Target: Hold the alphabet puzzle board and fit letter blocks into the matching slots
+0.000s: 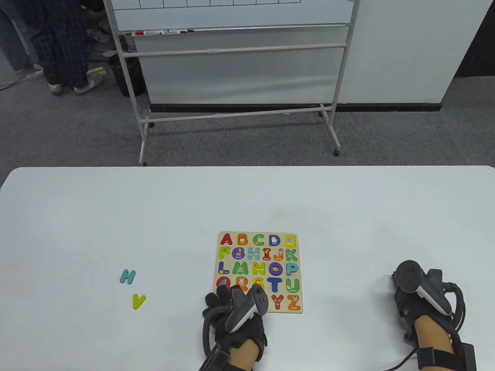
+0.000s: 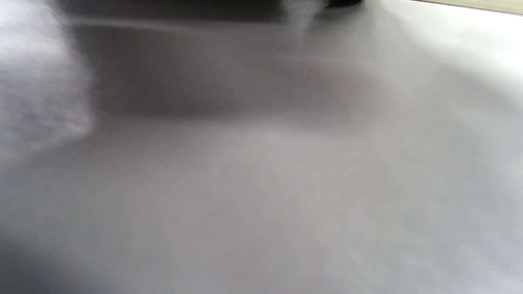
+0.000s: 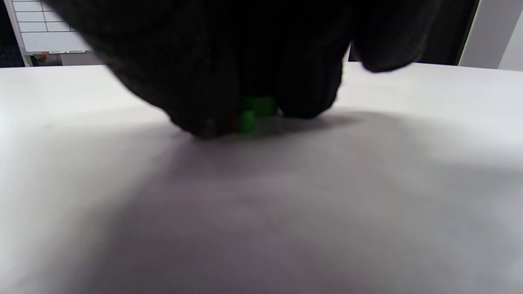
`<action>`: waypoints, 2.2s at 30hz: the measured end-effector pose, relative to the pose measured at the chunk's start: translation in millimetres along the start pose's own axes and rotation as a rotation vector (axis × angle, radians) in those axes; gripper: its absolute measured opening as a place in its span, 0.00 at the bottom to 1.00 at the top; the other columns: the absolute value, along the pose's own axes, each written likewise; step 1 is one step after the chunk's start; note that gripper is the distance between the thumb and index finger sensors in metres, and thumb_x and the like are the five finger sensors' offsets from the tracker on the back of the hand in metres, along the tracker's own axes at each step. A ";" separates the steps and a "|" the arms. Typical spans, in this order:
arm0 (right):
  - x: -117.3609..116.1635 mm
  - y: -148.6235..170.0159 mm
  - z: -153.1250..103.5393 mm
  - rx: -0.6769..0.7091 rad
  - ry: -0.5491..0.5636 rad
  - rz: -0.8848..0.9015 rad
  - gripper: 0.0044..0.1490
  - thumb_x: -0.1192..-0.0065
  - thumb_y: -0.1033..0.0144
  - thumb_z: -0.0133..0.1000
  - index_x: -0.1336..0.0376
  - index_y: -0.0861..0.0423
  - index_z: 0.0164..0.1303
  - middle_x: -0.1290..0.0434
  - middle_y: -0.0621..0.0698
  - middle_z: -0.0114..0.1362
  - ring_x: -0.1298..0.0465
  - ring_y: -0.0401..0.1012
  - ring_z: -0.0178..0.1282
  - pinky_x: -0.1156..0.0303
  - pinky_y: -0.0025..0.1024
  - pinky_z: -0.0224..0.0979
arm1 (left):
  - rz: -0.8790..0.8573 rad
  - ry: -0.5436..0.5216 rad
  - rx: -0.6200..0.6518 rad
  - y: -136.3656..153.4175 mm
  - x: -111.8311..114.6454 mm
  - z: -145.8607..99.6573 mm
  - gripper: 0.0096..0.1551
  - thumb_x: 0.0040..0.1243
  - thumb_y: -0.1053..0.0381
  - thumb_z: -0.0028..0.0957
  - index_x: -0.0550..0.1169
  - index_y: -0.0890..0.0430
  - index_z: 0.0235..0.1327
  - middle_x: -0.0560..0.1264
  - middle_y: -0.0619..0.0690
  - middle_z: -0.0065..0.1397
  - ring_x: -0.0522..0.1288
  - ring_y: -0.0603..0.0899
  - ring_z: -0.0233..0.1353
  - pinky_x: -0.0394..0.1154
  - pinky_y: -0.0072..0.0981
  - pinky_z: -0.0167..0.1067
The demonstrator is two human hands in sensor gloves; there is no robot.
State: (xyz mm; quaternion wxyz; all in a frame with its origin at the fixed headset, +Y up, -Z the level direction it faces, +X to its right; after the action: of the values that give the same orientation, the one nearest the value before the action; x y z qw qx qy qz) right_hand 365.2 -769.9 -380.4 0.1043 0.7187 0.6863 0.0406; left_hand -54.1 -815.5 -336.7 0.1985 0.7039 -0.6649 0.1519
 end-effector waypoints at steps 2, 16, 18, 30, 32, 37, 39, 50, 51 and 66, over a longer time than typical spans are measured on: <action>1.1 -3.4 0.8 0.016 0.021 0.018 0.38 0.19 0.66 0.46 0.30 0.54 0.69 0.25 0.58 0.73 0.20 0.52 0.65 0.32 0.59 0.71 | 0.004 -0.001 -0.001 -0.1 0.1 -0.1 0.49 0.34 0.39 0.56 0.38 0.69 0.74 0.35 0.77 0.76 0.38 0.88 0.73 0.48 0.79 0.65; 21.6 -108.4 21.7 0.241 0.101 0.124 0.39 0.18 0.65 0.44 0.30 0.53 0.69 0.24 0.56 0.73 0.19 0.52 0.64 0.31 0.59 0.71 | 0.004 -0.002 -0.004 -0.1 0.1 -0.5 0.49 0.34 0.39 0.56 0.37 0.69 0.74 0.34 0.76 0.76 0.38 0.88 0.74 0.48 0.79 0.65; 21.0 -128.3 24.9 0.277 0.104 0.125 0.39 0.18 0.65 0.44 0.30 0.53 0.69 0.24 0.57 0.73 0.19 0.52 0.64 0.31 0.59 0.71 | 0.001 -0.002 -0.003 -0.2 0.2 -0.5 0.49 0.34 0.39 0.56 0.37 0.69 0.74 0.34 0.76 0.76 0.38 0.88 0.73 0.48 0.79 0.65; 15.1 -210.5 39.9 0.411 0.080 0.184 0.39 0.18 0.65 0.44 0.30 0.53 0.69 0.24 0.57 0.72 0.19 0.52 0.64 0.31 0.58 0.71 | -0.003 -0.003 -0.001 0.1 0.1 -0.3 0.49 0.35 0.39 0.56 0.38 0.69 0.74 0.35 0.76 0.76 0.38 0.88 0.73 0.48 0.79 0.65; 13.0 -223.1 42.3 0.430 0.069 0.191 0.39 0.18 0.65 0.44 0.30 0.53 0.68 0.24 0.57 0.72 0.18 0.52 0.64 0.31 0.58 0.71 | -0.001 -0.004 0.000 0.1 0.0 -0.3 0.49 0.35 0.39 0.56 0.38 0.69 0.74 0.35 0.77 0.76 0.38 0.88 0.73 0.48 0.79 0.65; 4.3 -249.4 48.1 0.467 0.044 0.188 0.38 0.18 0.65 0.44 0.30 0.53 0.68 0.24 0.57 0.72 0.18 0.51 0.64 0.30 0.58 0.71 | -0.003 -0.004 0.001 0.3 -0.1 -0.2 0.49 0.35 0.39 0.56 0.38 0.69 0.74 0.35 0.77 0.76 0.38 0.88 0.73 0.48 0.79 0.65; 2.0 -254.4 49.9 0.473 0.040 0.186 0.38 0.18 0.65 0.44 0.29 0.52 0.68 0.24 0.56 0.72 0.18 0.51 0.63 0.30 0.57 0.71 | -0.003 -0.004 0.002 0.3 -0.2 -0.1 0.49 0.35 0.39 0.56 0.38 0.69 0.74 0.35 0.77 0.76 0.38 0.88 0.73 0.48 0.79 0.65; -0.7 -256.4 53.4 0.477 0.043 0.188 0.35 0.18 0.65 0.44 0.27 0.50 0.64 0.22 0.53 0.70 0.17 0.49 0.62 0.30 0.55 0.71 | -0.003 -0.002 0.004 0.2 -0.2 0.1 0.49 0.35 0.39 0.56 0.38 0.69 0.74 0.35 0.77 0.76 0.38 0.88 0.73 0.48 0.79 0.65; -0.5 -256.3 53.3 0.477 0.044 0.188 0.34 0.17 0.65 0.44 0.26 0.49 0.63 0.22 0.52 0.70 0.17 0.49 0.62 0.30 0.55 0.71 | -0.002 -0.002 0.004 0.2 -0.2 0.1 0.49 0.35 0.39 0.56 0.38 0.70 0.74 0.35 0.76 0.76 0.38 0.88 0.73 0.48 0.79 0.65; -1.6 -251.3 44.7 0.486 -0.041 0.171 0.30 0.29 0.59 0.50 0.27 0.46 0.66 0.27 0.53 0.77 0.22 0.51 0.70 0.31 0.55 0.71 | -0.011 0.007 0.003 0.6 -0.4 0.3 0.49 0.35 0.39 0.56 0.38 0.69 0.74 0.34 0.76 0.76 0.38 0.88 0.73 0.48 0.79 0.65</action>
State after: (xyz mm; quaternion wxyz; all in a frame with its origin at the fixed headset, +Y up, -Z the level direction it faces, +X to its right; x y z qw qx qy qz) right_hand 128.4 -766.7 -475.5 -0.0611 0.7788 0.6103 -0.1315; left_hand -54.7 -815.3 -337.1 0.2007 0.7074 -0.6600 0.1541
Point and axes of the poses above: the tracker on the back of each hand, its own y axis roughly to the little-finger side, its own z axis roughly from the wrist to the fingertips, x = y × z, the point moved 3 cm from there along z, roughly from the wrist to the fingertips
